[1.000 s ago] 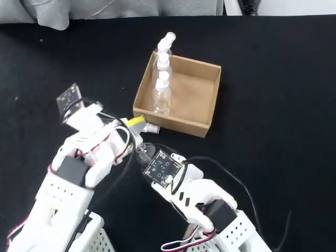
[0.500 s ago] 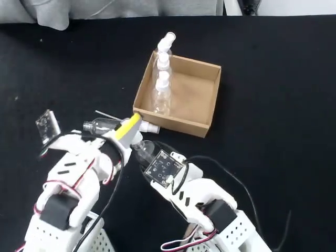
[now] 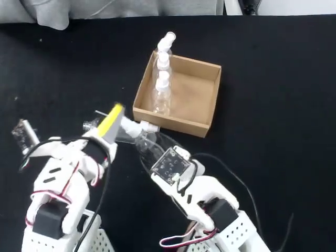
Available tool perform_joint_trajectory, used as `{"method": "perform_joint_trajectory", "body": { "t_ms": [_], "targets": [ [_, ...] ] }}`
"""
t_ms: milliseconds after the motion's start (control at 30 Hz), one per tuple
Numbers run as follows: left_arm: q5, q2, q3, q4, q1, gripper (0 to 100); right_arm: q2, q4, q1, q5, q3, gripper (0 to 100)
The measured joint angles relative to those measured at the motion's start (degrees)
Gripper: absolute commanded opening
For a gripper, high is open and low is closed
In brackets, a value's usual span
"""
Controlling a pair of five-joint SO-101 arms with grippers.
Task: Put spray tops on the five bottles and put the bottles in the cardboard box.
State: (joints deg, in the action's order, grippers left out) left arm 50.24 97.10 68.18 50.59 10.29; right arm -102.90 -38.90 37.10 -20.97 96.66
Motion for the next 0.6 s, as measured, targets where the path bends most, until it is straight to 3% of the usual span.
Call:
{"method": "perform_joint_trajectory", "body": {
  "t_ms": [300,600],
  "targets": [
    [0.26,6.59,2.37,-0.18,-4.31,21,0.00,2.02,-0.09,0.00,0.00,1.8],
    [0.26,6.95,6.68,-6.24,-8.09,21,0.00,5.80,-0.09,0.00,0.00,1.8]
  ]
}}
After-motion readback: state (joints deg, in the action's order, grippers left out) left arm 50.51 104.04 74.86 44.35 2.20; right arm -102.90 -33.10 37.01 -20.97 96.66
